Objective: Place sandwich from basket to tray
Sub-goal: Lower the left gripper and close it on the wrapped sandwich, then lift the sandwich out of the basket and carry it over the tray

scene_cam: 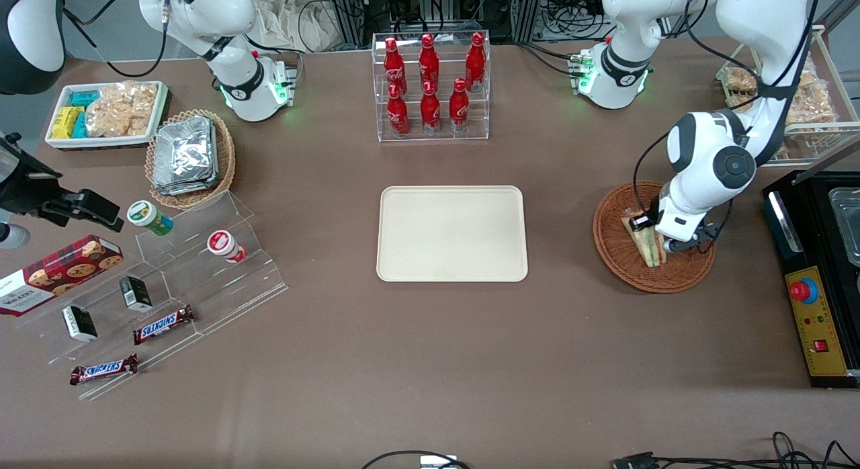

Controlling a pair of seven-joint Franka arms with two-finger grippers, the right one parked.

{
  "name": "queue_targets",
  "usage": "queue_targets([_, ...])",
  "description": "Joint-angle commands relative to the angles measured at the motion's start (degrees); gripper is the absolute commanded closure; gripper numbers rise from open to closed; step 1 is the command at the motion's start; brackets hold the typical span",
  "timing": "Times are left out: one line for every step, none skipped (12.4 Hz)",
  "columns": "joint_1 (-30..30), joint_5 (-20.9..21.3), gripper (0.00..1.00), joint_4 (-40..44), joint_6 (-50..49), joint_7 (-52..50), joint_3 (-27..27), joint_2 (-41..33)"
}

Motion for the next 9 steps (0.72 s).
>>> queue_targets([-1.1,-0.2,1.0,4.7,-21.7,0.2,-0.1,-14.9])
queue_targets([-1.1,-0.2,1.0,7.5,-27.7,0.6,-0.1,-17.9])
queue_targets([-1.2,-0.3,1.0,11.0,-32.7,2.4,-0.1,-19.7])
queue_targets([-1.2,-0.6,1.0,15.6,-38.3,3.8,-0.1,-19.9])
queue_targets([-1.3,-0.7,1.0,21.2,-43.7,4.0,-0.1,-19.5])
queue_targets([-1.7,-0.8,1.0,25.4,-47.8,4.2,-0.2,-19.2])
queue_targets([-2.6,-0.8,1.0,28.7,-50.5,4.2,-0.3,-18.7])
queue_targets([-3.4,-0.8,1.0,31.3,-52.7,4.2,-0.6,-18.2])
queue_targets([-4.2,-0.9,1.0,33.6,-54.1,4.1,-1.3,-17.4])
